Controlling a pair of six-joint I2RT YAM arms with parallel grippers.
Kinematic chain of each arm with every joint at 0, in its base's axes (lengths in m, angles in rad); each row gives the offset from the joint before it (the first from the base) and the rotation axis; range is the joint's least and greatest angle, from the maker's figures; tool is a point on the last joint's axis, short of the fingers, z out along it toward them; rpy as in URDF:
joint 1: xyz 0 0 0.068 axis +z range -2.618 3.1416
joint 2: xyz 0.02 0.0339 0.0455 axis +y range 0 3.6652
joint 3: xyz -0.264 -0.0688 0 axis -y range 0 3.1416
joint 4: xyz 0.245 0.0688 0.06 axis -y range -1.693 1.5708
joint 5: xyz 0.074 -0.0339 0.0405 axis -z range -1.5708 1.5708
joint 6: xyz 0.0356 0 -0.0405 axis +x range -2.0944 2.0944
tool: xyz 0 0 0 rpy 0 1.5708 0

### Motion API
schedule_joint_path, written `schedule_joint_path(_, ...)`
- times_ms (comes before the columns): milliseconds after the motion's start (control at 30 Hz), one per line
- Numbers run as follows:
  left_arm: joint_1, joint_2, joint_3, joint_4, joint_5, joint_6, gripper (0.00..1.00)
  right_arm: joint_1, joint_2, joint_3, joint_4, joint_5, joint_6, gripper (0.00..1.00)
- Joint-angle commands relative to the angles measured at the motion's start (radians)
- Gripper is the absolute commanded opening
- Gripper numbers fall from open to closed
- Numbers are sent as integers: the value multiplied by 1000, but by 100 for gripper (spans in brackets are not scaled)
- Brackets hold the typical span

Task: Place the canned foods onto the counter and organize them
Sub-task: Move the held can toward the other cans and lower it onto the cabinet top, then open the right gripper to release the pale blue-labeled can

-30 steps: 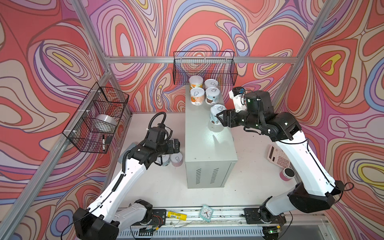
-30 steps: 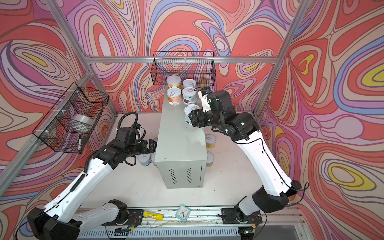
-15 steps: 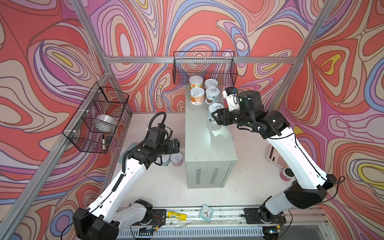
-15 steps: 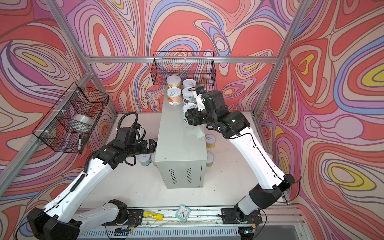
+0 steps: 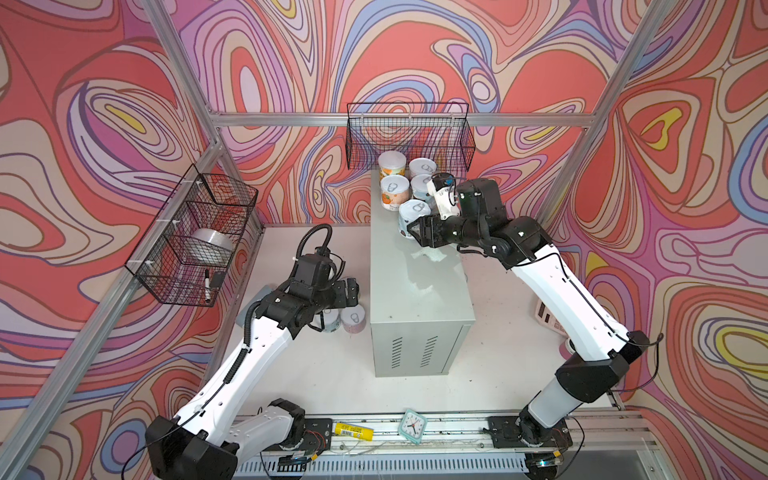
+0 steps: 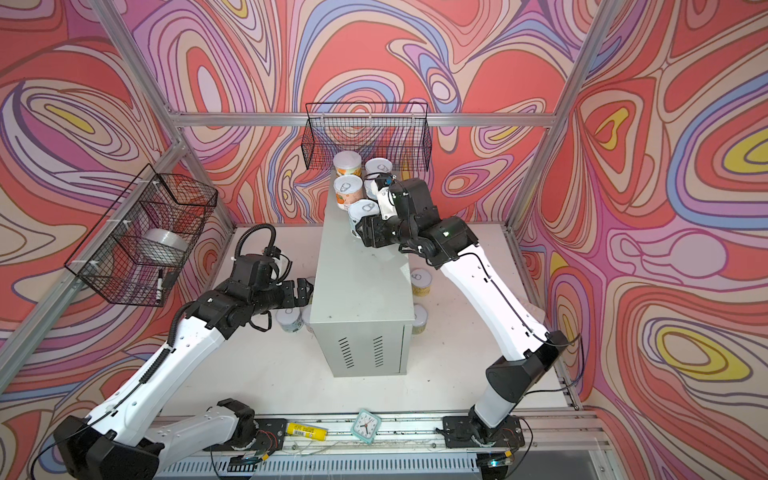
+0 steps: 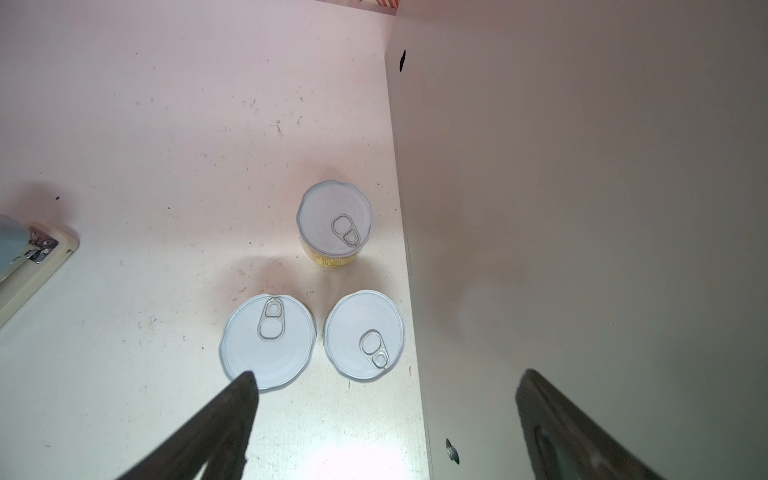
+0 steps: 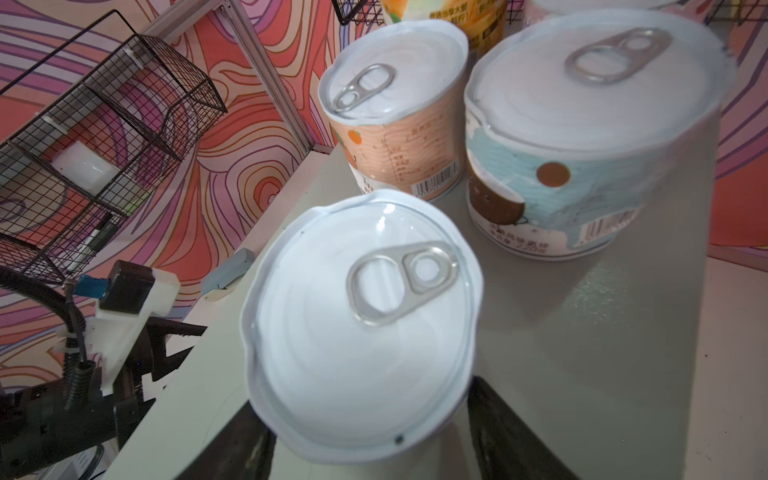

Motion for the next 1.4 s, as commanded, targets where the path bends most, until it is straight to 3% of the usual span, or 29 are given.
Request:
schedule_joint_path(0,8,-12,-15,19,-12,14,98,5,14,21,37,-27,21,73)
schedule_joint_path(1200,20,-2,-21,28,-7,16,97,20,81,-13,144,-74,89,72)
schedule_joint_path(1367,19,3,-22,28,-4,14,97,20,84,-10,136,-20,94,72)
